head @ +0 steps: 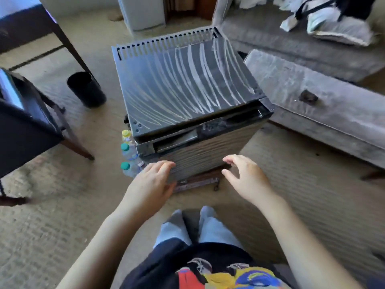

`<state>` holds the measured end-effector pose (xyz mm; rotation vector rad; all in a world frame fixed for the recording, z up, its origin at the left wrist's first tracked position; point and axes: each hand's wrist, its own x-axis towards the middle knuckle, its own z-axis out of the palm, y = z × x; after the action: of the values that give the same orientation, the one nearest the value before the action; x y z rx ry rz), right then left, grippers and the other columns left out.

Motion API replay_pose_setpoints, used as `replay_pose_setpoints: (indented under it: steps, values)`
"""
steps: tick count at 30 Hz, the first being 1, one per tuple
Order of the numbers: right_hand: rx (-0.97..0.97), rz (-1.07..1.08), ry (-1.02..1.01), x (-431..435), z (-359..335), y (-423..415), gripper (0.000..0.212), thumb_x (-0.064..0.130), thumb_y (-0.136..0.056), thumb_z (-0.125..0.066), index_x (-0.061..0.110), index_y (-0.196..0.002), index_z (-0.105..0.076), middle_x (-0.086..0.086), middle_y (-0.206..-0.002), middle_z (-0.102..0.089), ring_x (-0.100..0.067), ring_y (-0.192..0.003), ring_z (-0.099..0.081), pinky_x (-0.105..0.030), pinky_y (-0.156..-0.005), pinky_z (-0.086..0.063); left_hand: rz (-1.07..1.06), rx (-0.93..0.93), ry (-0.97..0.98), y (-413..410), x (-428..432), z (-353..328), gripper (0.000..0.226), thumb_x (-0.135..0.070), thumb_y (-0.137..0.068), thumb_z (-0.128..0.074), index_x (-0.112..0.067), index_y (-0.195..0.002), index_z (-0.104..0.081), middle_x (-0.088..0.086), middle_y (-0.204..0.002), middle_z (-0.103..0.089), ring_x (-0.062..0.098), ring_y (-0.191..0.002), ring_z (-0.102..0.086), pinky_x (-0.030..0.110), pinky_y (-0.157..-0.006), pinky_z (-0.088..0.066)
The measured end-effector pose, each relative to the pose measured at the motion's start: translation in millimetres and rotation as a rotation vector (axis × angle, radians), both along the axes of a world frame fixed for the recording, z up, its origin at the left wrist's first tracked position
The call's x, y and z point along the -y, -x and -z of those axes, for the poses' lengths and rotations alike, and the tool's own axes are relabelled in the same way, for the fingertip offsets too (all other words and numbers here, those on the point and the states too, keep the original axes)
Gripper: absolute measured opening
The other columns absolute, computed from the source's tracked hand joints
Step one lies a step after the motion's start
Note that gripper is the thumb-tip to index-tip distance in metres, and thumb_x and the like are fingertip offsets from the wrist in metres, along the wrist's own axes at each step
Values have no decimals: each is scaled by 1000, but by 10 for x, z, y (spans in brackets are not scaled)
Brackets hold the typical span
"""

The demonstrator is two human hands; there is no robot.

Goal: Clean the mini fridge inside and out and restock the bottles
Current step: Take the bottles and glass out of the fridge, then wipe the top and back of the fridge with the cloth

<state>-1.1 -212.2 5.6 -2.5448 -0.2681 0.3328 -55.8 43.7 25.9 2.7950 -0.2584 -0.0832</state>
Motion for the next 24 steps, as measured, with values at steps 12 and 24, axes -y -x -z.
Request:
replay_pose_setpoints:
  steps: [12,24]
  values:
    - [-140,419,29,1590,169,215,32,34,-92,-60,27,-124,-57,11,-124,-57,-7,-114,-54,-20,-88,-40,431,-12,-27,-1213,1842,-56,42,-32,-91,-58,-17,-130,-53,0,-126,-60,22,-118,-53,34,-97,-45]
    - [-235,590,27,3778,264,-51,31,36,-93,-58,30,-123,-57,18,-112,-53,0,-105,-53,-14,-77,-38,517,-109,37,-2090,4255,178,43,-39,-97,-48,-25,-138,-43,-9,-141,-44,14,-130,-38,29,-102,-37]
